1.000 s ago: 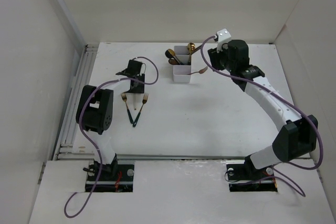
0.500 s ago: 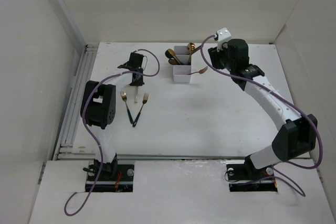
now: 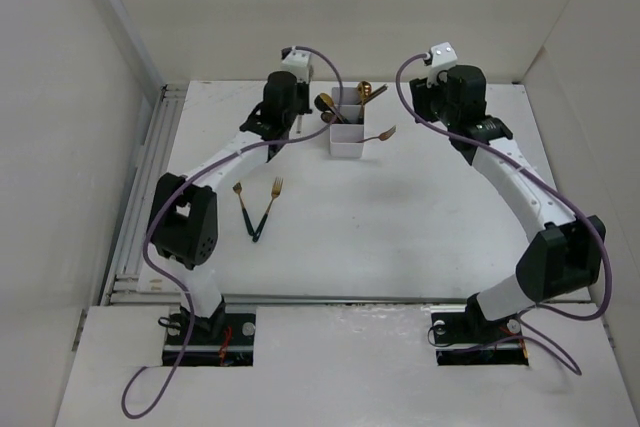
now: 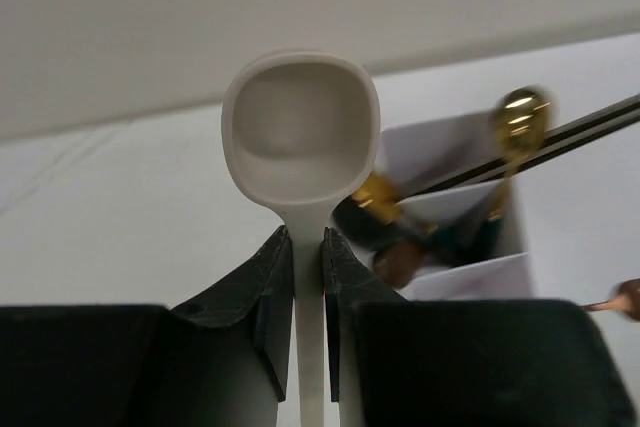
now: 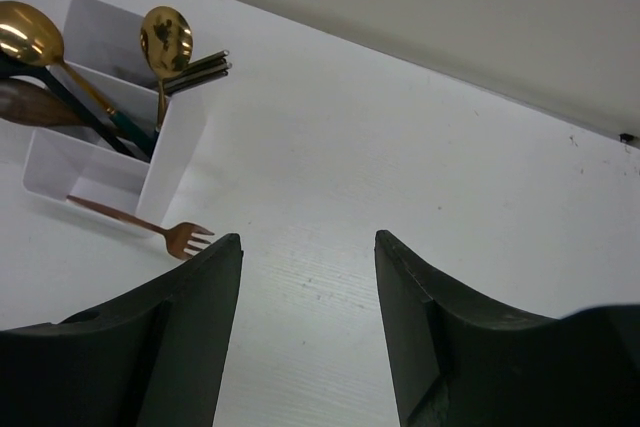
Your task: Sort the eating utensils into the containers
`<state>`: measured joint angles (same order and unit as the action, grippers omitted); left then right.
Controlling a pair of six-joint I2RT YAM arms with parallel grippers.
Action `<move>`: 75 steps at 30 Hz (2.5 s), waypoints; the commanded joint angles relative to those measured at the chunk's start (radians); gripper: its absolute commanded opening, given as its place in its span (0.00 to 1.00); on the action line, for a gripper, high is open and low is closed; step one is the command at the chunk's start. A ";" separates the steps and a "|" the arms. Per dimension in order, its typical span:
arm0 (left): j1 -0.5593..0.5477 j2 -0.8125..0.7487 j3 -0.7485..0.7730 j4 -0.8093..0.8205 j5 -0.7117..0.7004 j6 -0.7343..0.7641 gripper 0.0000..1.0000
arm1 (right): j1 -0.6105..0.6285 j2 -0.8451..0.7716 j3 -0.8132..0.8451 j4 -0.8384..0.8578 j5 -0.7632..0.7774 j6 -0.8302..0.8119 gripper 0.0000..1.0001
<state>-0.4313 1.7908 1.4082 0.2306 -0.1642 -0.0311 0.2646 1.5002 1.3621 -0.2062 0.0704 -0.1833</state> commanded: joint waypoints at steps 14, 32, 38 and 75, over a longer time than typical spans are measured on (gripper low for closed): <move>-0.158 0.387 0.274 0.696 0.207 0.112 0.00 | -0.013 0.032 0.069 0.056 -0.014 0.007 0.61; -0.158 0.340 0.189 0.636 0.141 0.132 0.54 | -0.013 0.014 0.060 0.056 0.005 -0.031 0.61; -0.158 0.240 0.180 0.595 0.086 0.152 0.55 | -0.013 0.005 0.060 0.056 -0.033 -0.031 0.61; 0.250 -0.334 -0.436 -0.691 0.164 0.218 0.66 | 0.116 0.020 0.009 0.074 -0.103 -0.002 0.61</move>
<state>-0.1894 1.4883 0.9829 -0.4168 -0.0498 0.1493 0.3672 1.5452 1.3766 -0.1883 -0.0364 -0.2016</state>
